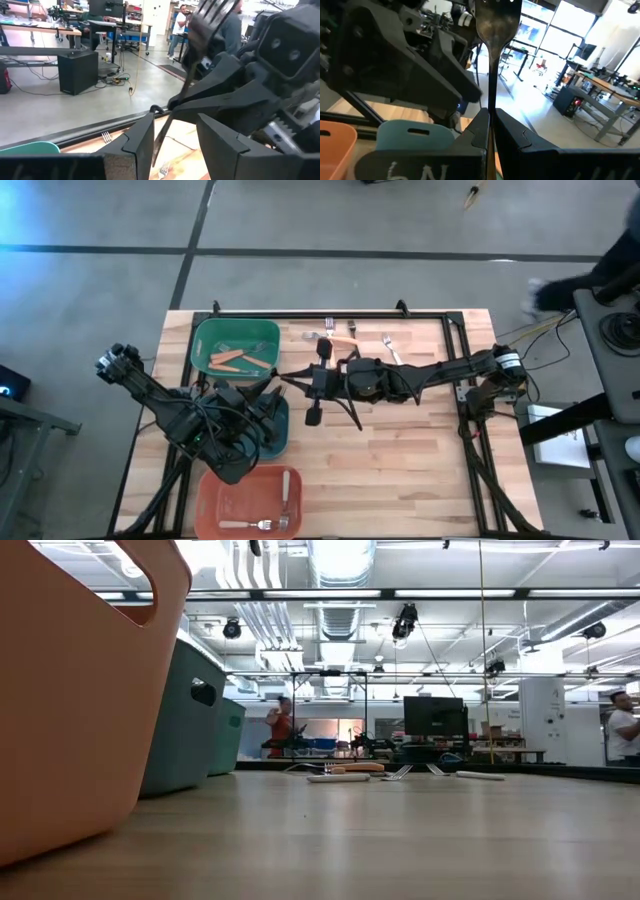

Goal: Sort silverware by color (type)
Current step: Put the black fork into the blue bin

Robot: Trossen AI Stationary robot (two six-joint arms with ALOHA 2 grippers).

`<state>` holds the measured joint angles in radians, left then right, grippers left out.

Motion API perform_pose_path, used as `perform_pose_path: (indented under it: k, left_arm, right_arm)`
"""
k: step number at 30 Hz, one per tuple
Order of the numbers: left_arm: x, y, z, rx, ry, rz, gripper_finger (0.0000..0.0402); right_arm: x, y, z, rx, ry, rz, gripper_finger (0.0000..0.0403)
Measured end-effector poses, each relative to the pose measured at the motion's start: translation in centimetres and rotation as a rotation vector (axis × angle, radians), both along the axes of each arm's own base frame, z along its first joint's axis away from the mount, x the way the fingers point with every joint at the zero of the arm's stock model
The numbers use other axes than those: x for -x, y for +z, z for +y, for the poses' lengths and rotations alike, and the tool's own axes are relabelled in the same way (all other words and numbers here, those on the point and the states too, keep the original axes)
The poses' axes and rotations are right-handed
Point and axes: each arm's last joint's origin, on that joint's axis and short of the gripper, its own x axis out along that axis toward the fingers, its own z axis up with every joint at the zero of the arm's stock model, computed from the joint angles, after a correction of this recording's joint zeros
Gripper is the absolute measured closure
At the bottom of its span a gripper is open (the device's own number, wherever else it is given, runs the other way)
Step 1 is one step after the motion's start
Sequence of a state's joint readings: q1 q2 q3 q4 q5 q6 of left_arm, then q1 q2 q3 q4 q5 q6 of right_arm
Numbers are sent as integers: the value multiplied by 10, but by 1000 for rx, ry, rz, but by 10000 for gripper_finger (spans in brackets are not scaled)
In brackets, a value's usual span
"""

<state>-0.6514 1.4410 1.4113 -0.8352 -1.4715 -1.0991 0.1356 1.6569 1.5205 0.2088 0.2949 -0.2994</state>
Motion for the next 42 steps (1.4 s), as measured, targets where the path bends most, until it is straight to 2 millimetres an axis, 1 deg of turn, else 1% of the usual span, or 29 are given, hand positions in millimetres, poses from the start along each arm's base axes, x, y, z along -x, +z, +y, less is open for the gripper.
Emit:
perform_pose_path:
  k: [4, 16, 22, 25, 29, 33, 39, 42]
  left_arm:
    - [1, 0, -1, 7, -21, 18, 271]
    - [1, 1, -1, -14, -14, 24, 271]
    - [4, 5, 1, -66, 27, 11, 271]
    - [6, 8, 3, -92, 47, 8, 278]
    - [10, 11, 6, -99, 49, 12, 296]
    - [10, 12, 6, -109, 48, 25, 323]
    - [10, 12, 6, -106, 48, 24, 392]
    - [10, 12, 6, -107, 48, 25, 397]
  right_arm:
    - [-1, -1, -1, -3, 2, 7, 394]
    - [-12, -20, 0, -55, -1, 54, 394]
    - [-12, -20, 1, -55, 2, 53, 394]
    - [-12, -20, 1, -56, 20, 54, 394]
    - [-12, -20, 2, -68, 35, 51, 394]
    - [-12, -20, 1, -64, 35, 52, 394]
    - [-12, -19, 1, -57, 34, 53, 394]
    - [-12, -19, 1, -57, 35, 53, 392]
